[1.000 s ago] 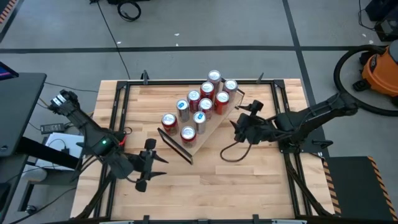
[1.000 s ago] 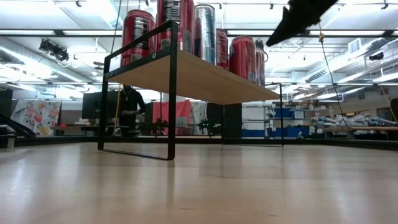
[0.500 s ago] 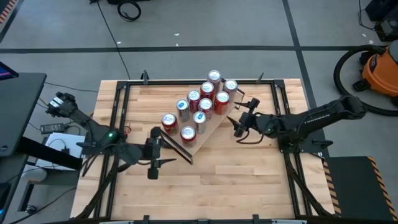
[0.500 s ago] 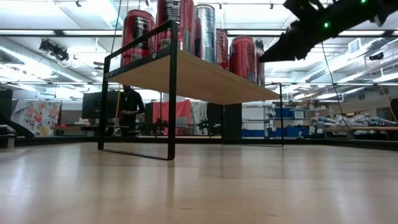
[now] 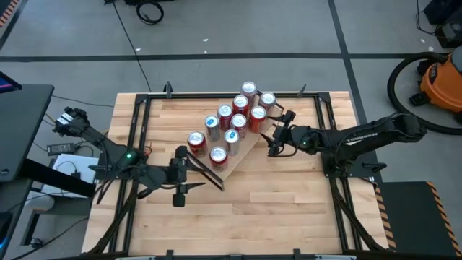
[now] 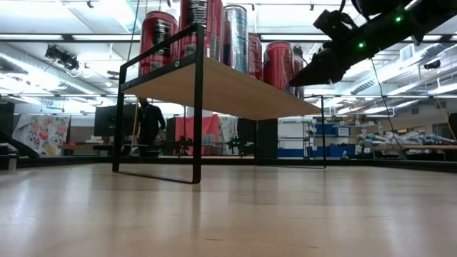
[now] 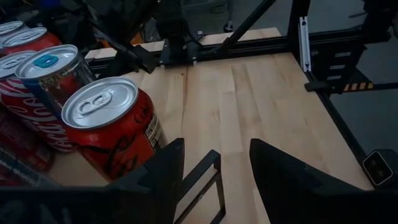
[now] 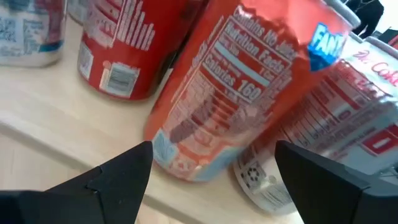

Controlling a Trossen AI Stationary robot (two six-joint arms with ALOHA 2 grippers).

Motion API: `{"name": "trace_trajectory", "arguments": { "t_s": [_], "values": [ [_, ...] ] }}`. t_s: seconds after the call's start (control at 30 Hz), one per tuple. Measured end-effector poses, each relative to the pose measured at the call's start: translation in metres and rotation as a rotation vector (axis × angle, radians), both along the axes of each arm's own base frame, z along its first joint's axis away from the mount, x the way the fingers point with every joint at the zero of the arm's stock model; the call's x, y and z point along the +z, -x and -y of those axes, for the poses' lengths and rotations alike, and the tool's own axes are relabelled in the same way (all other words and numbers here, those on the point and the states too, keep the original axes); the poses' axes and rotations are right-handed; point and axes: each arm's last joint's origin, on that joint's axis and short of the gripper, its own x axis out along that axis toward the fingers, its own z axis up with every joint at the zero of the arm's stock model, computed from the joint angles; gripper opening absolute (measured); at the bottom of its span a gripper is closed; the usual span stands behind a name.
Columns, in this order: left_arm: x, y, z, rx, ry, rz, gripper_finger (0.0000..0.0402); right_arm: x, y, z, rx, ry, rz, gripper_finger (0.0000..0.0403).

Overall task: Place canned beverage on shelf
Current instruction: Put the red soda can on the shelf aligned with the other red soda can, then adjust the soda cans on the shelf

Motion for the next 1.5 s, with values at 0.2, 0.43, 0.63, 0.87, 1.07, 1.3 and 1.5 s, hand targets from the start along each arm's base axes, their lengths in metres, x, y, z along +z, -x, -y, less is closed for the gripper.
{"name": "trace_trajectory", "arguments": {
  "t_s": [0.2,0.43,0.63,0.87,1.07,1.3,1.5],
  "values": [
    [0.000,0.000,0.000,0.000,0.000,0.000,0.0192,-0.005,-0.008,0.002,0.015,-0.007,0.015,0.0348],
    [0.000,0.000,0.001,-0.003,0.000,0.000,0.0192,-0.007,-0.012,0.002,0.021,-0.013,0.030,0.0348],
    [0.000,0.000,0.001,-0.003,-0.001,0.000,0.0192,-0.004,-0.012,0.003,-0.004,-0.001,0.052,0.0348],
    [0.000,0.003,0.005,-0.026,-0.004,-0.002,0.0192,-0.004,-0.010,-0.004,-0.079,0.060,0.031,0.0348],
    [-0.001,0.004,0.005,-0.029,-0.009,-0.011,0.0192,-0.003,-0.009,-0.005,-0.124,0.090,0.022,0.0348],
    [-0.001,0.003,0.005,-0.029,-0.017,-0.013,0.0192,0.001,-0.011,0.000,-0.107,0.077,0.065,0.0348],
    [0.009,0.003,0.005,-0.036,-0.032,0.013,0.0192,0.003,-0.010,-0.010,-0.118,0.088,0.080,0.0348]
  ]
}}
